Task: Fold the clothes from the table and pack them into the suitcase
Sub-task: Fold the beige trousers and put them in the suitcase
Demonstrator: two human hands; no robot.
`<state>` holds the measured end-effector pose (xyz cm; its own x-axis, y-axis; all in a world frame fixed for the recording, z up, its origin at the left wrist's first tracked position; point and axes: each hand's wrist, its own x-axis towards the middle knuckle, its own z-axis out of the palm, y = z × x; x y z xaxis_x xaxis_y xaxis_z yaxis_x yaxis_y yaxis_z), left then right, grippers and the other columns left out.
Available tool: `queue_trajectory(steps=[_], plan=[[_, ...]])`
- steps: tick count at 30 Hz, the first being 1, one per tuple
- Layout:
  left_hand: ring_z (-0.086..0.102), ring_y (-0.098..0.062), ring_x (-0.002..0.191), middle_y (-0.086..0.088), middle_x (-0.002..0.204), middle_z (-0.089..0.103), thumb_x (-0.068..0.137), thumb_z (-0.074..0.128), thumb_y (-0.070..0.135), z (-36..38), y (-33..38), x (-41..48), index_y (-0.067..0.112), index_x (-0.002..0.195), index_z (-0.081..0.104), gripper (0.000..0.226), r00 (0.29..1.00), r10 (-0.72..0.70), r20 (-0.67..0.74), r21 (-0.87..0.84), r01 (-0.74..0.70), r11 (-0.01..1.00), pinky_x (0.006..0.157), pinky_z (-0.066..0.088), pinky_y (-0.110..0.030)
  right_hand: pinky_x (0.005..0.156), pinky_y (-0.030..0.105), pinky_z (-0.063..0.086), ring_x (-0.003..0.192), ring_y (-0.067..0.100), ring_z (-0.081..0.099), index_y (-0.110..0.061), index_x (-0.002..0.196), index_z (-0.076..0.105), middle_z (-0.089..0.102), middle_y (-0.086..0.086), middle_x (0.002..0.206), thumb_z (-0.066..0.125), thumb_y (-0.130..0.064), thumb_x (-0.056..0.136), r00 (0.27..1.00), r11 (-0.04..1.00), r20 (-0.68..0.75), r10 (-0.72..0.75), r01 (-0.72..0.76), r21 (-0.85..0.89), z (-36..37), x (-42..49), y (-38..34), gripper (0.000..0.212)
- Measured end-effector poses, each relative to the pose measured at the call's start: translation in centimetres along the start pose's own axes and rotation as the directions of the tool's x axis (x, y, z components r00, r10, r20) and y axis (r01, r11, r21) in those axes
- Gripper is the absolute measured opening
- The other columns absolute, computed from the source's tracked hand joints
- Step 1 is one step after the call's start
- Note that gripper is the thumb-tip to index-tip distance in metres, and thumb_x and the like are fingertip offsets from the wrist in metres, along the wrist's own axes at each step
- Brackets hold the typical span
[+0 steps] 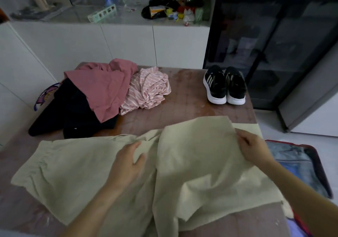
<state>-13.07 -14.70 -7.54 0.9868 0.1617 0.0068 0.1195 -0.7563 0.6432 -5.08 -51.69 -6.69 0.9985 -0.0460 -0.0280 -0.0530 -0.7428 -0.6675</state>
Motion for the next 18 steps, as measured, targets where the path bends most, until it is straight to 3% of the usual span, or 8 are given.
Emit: queue_trajectory(steps=[3,6,8,10,13,18], plan=[[0.043,-0.025,0.131,-0.010,0.142,0.047,0.082,0.037,0.060,1.3,-2.7,1.3,0.014,0.141,0.042,0.075,0.992,-0.046,0.117,0.253,0.015,0.967,0.109,0.032,-0.036,0.081,0.033,0.042,0.105,0.032,0.062,-0.015,0.126,0.062,0.068,0.013,0.113,0.049,-0.006,0.094,0.997,0.992,-0.071,0.027,-0.036,-0.125,-4.1,2.1,4.3,0.036],[0.020,-0.024,0.143,-0.008,0.156,0.023,0.092,0.045,0.052,3.1,-3.3,1.9,0.023,0.151,0.022,0.069,0.963,-0.167,0.209,0.392,0.074,0.917,0.115,0.020,-0.035,0.076,0.032,0.039,0.099,0.035,0.062,-0.017,0.127,0.061,0.069,0.015,0.110,0.049,0.000,0.092,0.997,0.974,-0.078,0.025,-0.042,-0.224,-7.1,2.8,7.4,0.041],[0.015,-0.021,0.145,-0.002,0.158,0.018,0.094,0.046,0.047,4.1,-2.6,2.6,0.028,0.151,0.019,0.066,0.962,-0.130,0.238,0.437,0.014,0.899,0.116,0.018,-0.033,0.078,0.037,0.042,0.099,0.038,0.061,-0.020,0.129,0.059,0.068,0.018,0.111,0.047,-0.002,0.093,0.996,0.956,-0.071,0.061,-0.078,-0.283,-8.2,3.1,9.9,0.043],[0.019,-0.019,0.144,-0.001,0.157,0.023,0.094,0.048,0.041,5.0,-1.8,3.9,0.027,0.150,0.023,0.063,0.970,-0.020,0.244,0.450,-0.095,0.888,0.115,0.018,-0.030,0.079,0.041,0.045,0.096,0.041,0.061,-0.021,0.131,0.058,0.067,0.021,0.110,0.045,-0.003,0.093,0.990,0.936,-0.053,0.133,-0.143,-0.322,-8.5,3.2,12.5,0.043],[0.031,-0.019,0.139,0.001,0.151,0.035,0.095,0.050,0.028,6.3,-1.0,6.3,0.025,0.147,0.032,0.055,0.956,0.106,0.274,0.478,-0.231,0.847,0.113,0.023,-0.029,0.067,0.040,0.043,0.086,0.042,0.062,-0.015,0.130,0.058,0.067,0.026,0.104,0.044,-0.001,0.092,0.978,0.911,-0.047,0.202,-0.206,-0.357,-8.0,3.2,15.5,0.042],[0.045,-0.020,0.125,0.001,0.134,0.050,0.096,0.044,0.029,7.2,-0.8,9.5,0.027,0.133,0.047,0.037,0.951,-0.020,0.310,0.682,-0.208,0.701,0.100,0.036,-0.032,0.062,0.033,0.039,0.077,0.040,0.062,-0.011,0.122,0.062,0.069,0.025,0.095,0.034,-0.012,0.095,0.970,0.902,-0.058,0.238,-0.242,-0.357,-6.8,2.0,18.6,0.039]])
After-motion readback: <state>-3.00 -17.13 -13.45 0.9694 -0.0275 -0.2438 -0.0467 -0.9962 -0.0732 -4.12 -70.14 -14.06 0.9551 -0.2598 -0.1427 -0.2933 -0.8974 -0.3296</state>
